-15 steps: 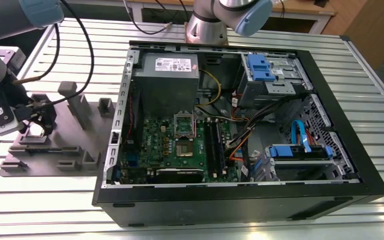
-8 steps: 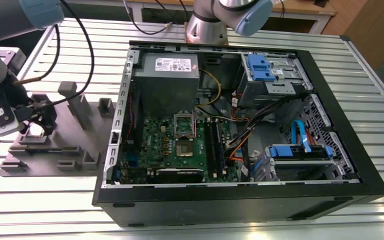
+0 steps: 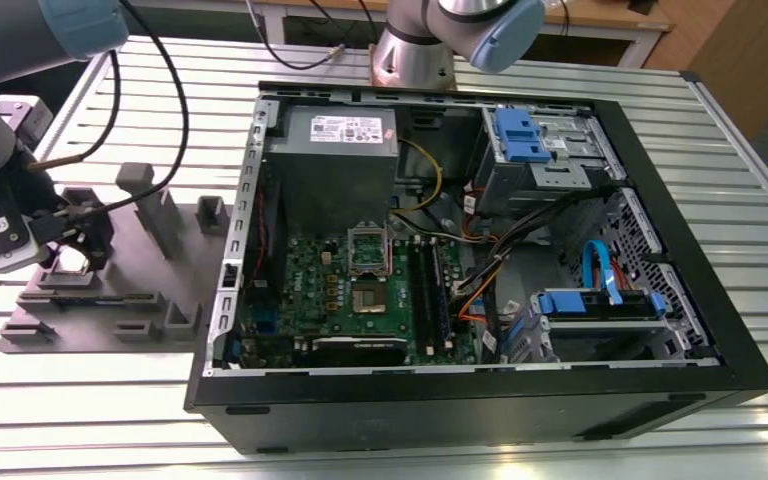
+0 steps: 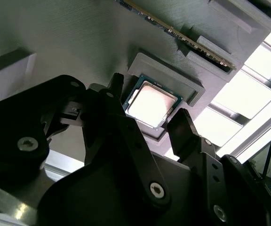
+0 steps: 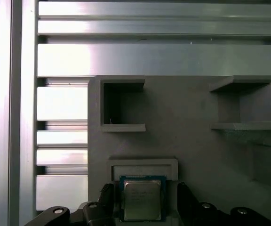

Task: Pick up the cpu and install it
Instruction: 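Pick up the cpu and move it towards the insertion slot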

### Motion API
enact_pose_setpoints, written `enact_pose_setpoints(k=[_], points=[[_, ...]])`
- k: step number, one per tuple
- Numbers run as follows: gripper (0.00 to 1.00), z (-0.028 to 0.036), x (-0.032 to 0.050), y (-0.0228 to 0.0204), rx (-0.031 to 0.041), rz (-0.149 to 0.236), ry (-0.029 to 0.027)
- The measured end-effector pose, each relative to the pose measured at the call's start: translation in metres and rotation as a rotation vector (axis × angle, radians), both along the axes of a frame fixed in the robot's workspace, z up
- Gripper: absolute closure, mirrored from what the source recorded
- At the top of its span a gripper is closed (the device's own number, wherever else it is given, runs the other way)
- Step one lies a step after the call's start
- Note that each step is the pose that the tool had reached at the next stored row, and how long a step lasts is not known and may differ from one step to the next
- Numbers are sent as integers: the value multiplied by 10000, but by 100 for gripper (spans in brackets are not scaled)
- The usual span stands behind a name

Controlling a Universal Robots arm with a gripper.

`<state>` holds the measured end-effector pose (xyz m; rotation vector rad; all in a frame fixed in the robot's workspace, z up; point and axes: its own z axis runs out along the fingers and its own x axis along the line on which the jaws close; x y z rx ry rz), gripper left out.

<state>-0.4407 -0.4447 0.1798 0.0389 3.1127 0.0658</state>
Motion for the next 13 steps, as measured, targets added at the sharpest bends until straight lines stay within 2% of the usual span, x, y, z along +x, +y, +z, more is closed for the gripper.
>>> enact_pose_setpoints(k=[5,7,8,13], points=[[35,-2,0,0,0,0,0],[37,-3,0,0,0,0,0],[44,-4,0,0,0,0,0],[44,-6,0,0,0,0,0]])
